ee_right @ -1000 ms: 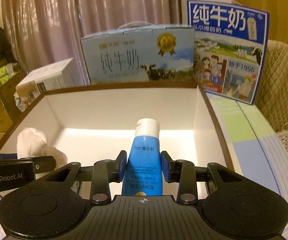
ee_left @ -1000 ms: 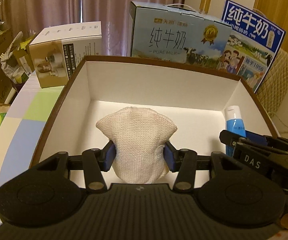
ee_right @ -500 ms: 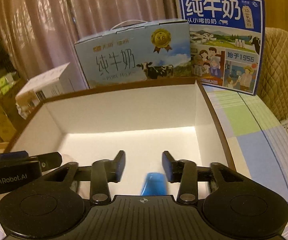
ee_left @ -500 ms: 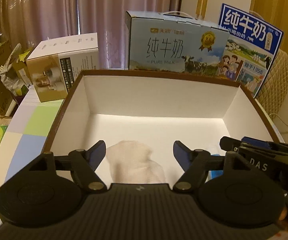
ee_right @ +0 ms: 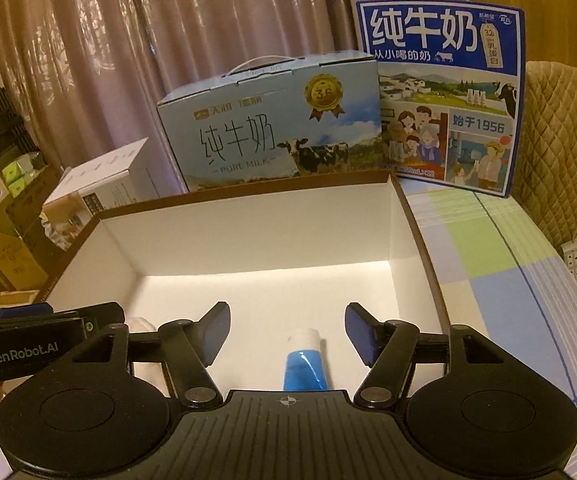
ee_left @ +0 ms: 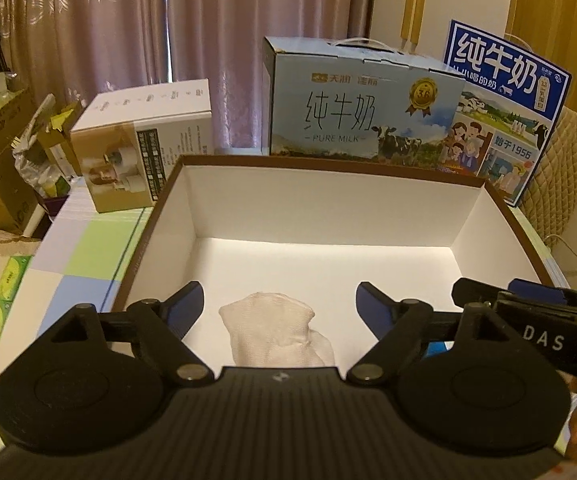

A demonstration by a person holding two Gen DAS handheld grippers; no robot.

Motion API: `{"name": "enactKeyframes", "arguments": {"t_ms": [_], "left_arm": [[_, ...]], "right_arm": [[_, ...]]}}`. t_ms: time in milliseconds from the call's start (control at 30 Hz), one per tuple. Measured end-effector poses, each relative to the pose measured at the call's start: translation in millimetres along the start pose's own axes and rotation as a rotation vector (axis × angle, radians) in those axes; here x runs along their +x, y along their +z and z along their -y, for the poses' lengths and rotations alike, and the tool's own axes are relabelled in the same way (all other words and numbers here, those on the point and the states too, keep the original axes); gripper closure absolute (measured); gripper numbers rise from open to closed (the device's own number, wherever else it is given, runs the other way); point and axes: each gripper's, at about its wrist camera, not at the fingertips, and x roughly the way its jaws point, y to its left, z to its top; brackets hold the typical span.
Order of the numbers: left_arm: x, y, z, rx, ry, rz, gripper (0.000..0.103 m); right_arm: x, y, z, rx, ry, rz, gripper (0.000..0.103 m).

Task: Organize objects
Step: 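Withdraw both grippers from the box back toward the remaining items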

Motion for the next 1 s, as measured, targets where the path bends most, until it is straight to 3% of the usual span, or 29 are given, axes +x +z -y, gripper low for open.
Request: {"name": "enactKeyframes", "arguments": {"t_ms": [333,633,1000], "left_arm": [[-31.4,-2.5,1.0,-0.009,0.015,0.008,0.02],[-89.7,-15.2,6.3,0.027,-0.005,0.064,0.006],[-134.5,-35.3,-1.9,-0.007,-0.007,0.092,0.001]], "right_arm": [[-43.0,1.8,-6.3,-0.011,0.018,0.024,0.038],[-97.8,-4.0,3.2,-0.006,0.023,0.056,0.036],[-137.7,-29.4,10.7,0.015,0.032,0.039,0.035]]}}
